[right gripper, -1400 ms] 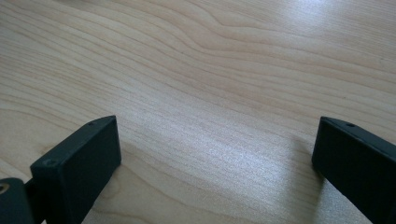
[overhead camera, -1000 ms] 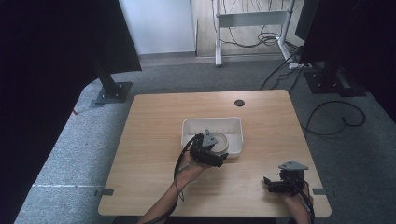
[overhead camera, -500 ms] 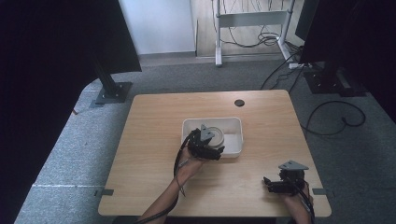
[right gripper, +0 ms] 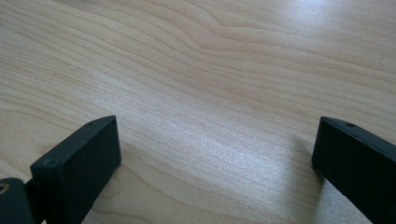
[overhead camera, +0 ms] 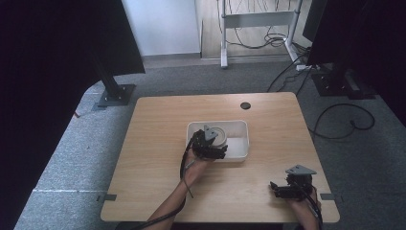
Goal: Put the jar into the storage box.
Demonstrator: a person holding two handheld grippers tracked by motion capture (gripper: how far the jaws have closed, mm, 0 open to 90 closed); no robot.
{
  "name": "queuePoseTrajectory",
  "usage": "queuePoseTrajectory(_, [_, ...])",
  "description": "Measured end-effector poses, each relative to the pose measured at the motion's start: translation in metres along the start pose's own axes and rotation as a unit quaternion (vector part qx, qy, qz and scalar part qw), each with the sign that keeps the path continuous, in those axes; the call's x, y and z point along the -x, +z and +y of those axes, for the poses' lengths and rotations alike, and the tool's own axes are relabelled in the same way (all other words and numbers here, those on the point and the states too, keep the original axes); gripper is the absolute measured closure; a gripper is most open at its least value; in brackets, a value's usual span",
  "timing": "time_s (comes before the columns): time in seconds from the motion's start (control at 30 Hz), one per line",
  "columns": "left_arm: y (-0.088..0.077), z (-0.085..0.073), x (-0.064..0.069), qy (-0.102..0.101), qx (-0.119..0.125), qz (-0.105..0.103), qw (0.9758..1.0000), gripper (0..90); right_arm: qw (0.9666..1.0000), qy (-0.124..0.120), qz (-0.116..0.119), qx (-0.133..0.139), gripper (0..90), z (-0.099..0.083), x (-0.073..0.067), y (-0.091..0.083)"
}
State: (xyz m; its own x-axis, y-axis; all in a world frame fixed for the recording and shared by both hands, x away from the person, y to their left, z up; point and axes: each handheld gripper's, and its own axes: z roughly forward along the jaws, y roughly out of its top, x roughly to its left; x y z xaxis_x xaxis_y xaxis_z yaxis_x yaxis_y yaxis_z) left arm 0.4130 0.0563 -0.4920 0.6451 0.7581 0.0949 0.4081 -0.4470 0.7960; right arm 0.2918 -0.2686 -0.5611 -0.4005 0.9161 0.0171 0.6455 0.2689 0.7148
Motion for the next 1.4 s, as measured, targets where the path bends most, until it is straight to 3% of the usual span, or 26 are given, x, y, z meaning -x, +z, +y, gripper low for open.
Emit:
queuePoseTrajectory(0.87, [0.032,-0.021,0.001,-0.026,-0.039,0.013,0.9988,9.7,1.0000,0.000,0.001,0.000,0.8,0.000,0.000,0.000])
queuePoseTrajectory(1.2, [0.032,-0.020,-0.005,-0.051,-0.052,0.000,0.9973,9.6,1.0000,-0.002,0.001,0.000,0.8,0.000,0.000,0.000])
queuePoseTrajectory(1.4, [0.033,-0.020,-0.005,-0.051,-0.055,-0.001,0.9972,9.5,1.0000,-0.002,0.001,0.000,0.8,0.000,0.000,0.000])
